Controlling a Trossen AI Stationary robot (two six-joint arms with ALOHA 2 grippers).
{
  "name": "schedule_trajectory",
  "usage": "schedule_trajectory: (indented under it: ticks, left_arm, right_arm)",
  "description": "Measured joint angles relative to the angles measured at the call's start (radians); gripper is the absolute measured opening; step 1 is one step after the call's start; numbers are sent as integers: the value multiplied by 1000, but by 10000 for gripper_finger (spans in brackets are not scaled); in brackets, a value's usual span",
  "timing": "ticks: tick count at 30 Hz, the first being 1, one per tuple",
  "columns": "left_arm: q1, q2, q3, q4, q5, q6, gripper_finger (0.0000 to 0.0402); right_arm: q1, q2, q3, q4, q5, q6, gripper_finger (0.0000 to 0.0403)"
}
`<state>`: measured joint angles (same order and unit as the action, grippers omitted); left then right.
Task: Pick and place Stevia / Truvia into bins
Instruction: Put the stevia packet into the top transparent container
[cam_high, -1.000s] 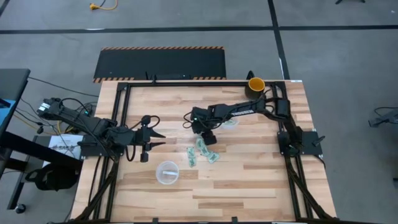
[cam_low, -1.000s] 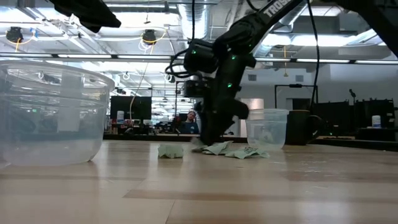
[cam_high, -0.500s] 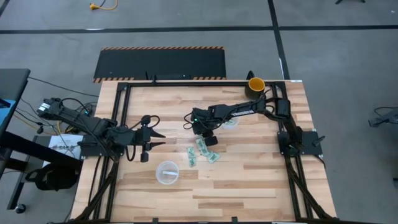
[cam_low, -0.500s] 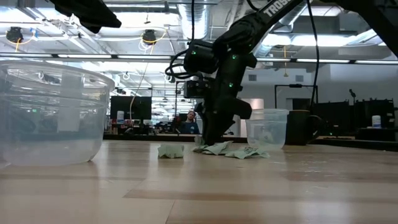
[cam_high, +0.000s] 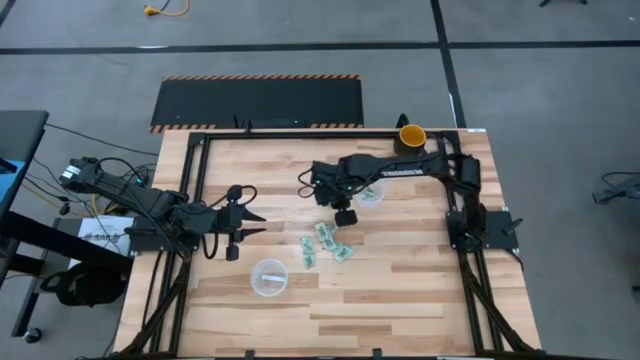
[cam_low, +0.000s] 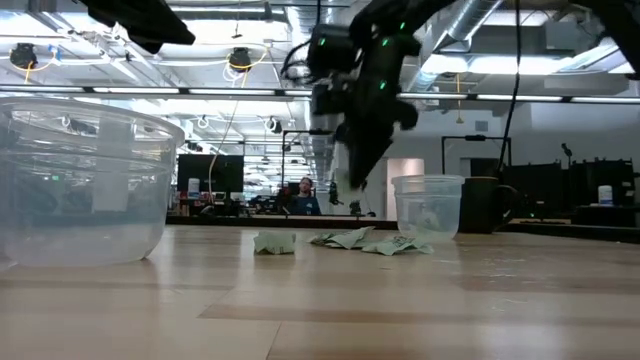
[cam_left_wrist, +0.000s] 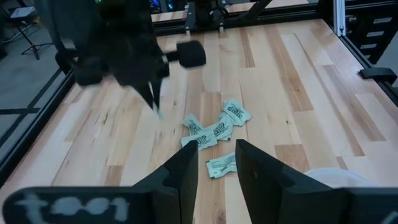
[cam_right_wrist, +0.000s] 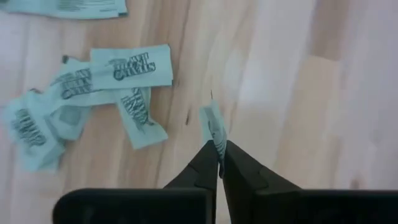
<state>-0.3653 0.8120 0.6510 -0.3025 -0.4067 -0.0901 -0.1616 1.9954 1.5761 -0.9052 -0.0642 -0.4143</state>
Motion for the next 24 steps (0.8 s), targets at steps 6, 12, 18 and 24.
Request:
schedule_trajectory:
  ticks: [6,12,18,24]
  left_arm:
    - [0,0,0,1,0,0,98]
    - [0,0,0,2,0,0,98]
    - [0,0,0,2,0,0,98]
    - [0,0,0,1,0,0,98]
  right_arm:
    - [3,-107,2,-127,80,52,18]
    - [-10,-186,2,-234,115,106,5]
    - [-39,-203,2,-286,115,159,23]
    - [-89,-188,1,-360,115,175,48]
